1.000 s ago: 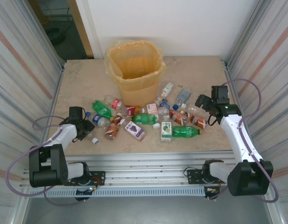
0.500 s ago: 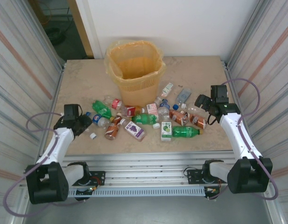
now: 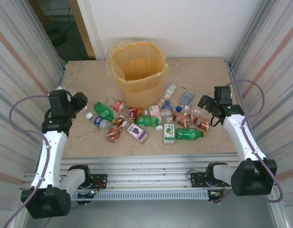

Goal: Put the plastic bottles in the bin

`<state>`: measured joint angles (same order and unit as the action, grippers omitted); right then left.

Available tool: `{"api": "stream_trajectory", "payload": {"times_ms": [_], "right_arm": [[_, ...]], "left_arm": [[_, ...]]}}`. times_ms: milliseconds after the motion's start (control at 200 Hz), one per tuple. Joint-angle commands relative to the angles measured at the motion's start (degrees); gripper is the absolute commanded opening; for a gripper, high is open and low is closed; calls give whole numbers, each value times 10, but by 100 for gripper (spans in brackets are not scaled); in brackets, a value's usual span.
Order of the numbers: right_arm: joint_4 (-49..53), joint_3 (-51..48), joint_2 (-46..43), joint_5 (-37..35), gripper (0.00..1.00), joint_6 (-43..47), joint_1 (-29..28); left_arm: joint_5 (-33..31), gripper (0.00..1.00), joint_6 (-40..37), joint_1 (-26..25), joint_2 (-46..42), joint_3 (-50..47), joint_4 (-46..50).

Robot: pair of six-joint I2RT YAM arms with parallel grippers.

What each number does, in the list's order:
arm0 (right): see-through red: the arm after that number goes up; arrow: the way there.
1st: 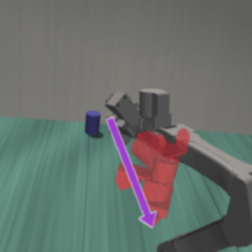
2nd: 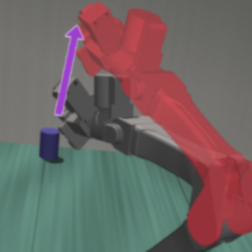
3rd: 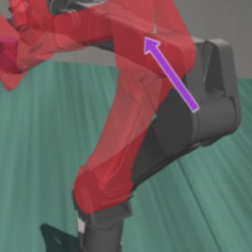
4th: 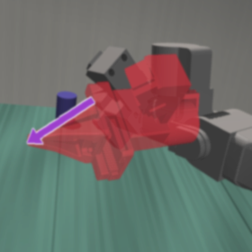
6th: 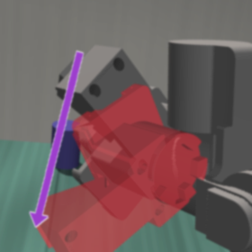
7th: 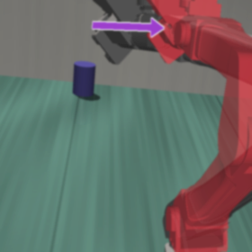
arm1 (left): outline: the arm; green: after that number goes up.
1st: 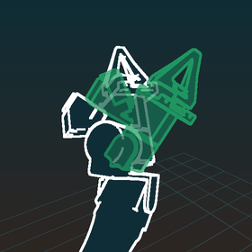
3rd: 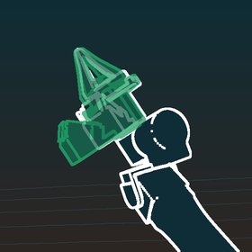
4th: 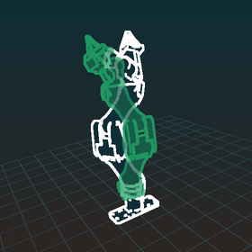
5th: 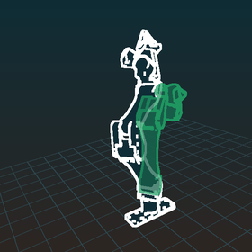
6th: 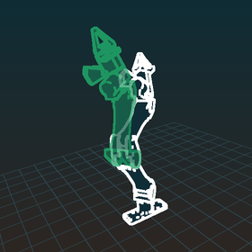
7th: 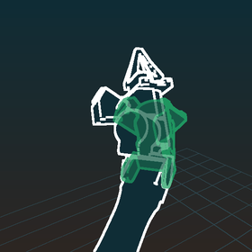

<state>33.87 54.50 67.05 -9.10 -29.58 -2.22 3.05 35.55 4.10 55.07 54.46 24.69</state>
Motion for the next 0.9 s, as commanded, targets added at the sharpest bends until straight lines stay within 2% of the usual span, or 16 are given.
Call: {"api": "stream_trajectory", "payload": {"times_ms": [0, 205, 556, 761, 897], "right_arm": [[1, 2, -12, 0, 98, -13, 2], [8, 6, -21, 1, 99, -14, 2], [32, 0, -55, -14, 99, -18, -1], [43, 1, -72, -21, 98, -17, -2], [43, 0, -78, -20, 98, -19, -3]], "left_arm": [[21, 43, -18, -19, 14, 48, -49], [15, 43, -38, -73, 80, 152, -106], [33, 43, -106, -175, 288, 396, -176], [77, 43, -145, -199, 418, 547, -166], [105, 43, -197, -220, 492, 634, -143]]}}
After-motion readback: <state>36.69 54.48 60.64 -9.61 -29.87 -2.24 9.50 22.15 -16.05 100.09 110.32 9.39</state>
